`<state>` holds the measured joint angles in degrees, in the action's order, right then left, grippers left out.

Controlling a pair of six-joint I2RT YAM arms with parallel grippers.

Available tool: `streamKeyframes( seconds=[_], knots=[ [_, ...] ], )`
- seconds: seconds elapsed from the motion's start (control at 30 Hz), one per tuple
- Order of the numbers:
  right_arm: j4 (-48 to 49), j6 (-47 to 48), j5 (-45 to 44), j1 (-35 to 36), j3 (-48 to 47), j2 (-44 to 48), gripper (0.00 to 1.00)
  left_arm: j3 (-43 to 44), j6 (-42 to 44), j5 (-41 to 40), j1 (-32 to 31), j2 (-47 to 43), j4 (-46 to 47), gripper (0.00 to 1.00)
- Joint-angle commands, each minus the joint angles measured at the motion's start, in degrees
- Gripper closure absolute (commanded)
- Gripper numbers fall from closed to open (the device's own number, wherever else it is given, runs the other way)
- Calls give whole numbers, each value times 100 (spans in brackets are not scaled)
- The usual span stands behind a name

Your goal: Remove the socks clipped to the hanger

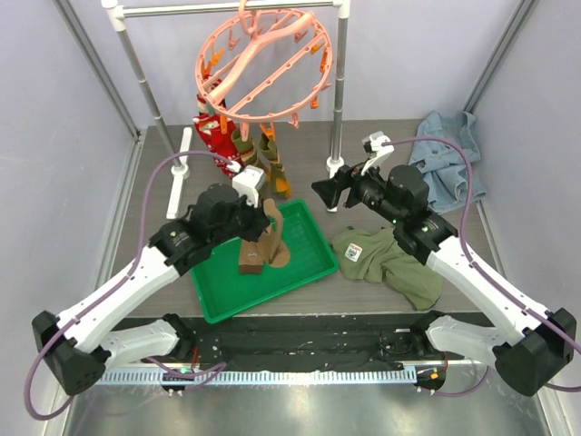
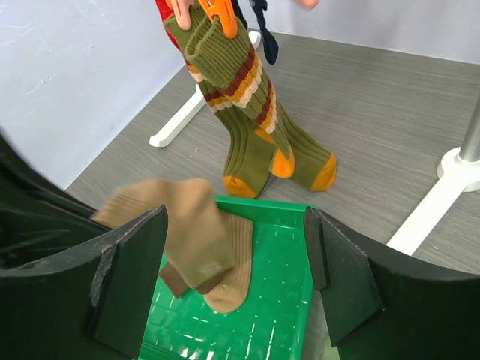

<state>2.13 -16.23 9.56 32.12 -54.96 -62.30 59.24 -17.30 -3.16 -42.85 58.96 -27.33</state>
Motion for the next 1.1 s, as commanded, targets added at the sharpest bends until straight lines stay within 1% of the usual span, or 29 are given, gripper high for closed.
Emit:
streamKeyframes(
  seconds=[0.0,0.17,0.27,0.33,0.37,0.4,0.47,0.5,0.57,0.6,0.67,0.7,0.8,0.87,1.07],
  knots=[
    [25,93,-218,-4,47,297,19,385,42,254,-74,405,-237,84],
    [-90,41,-209,-4,82,403,19,632,86,254,-101,933,-633,79],
    [24,-55,-200,-4,187,386,19,746,121,281,-109,1100,-817,72],
    [129,-161,-192,-4,222,307,19,782,113,158,-109,1100,-879,65],
    [147,-196,-174,-4,240,254,20,773,104,79,-101,1039,-879,60],
    [208,-231,-148,-4,231,141,20,764,95,-174,-109,995,-870,51],
    [331,-310,-69,-4,231,8,21,703,34,-482,-109,794,-844,43],
    [523,-346,-42,14,240,-53,22,694,16,-771,-109,697,-783,36],
    [796,-442,10,14,249,-255,22,580,-36,-1028,-109,504,-695,30],
    [1093,-469,37,31,240,-343,23,527,-63,-1116,-109,268,-564,24],
    [1429,-460,37,58,205,-598,23,344,-80,-1283,-109,3,-405,18],
    [1787,-443,20,101,179,-712,24,290,-98,-1336,-109,-216,-257,0],
    [2194,-294,-120,233,-58,-1195,24,88,-81,-1477,-109,-664,-10,0],
    [2265,-110,-174,321,-364,-1598,25,-35,-54,-1556,-109,-850,105,0],
    [2775,313,-516,550,-849,-2329,26,-325,16,-1854,-101,-1457,456,0]
  ],
)
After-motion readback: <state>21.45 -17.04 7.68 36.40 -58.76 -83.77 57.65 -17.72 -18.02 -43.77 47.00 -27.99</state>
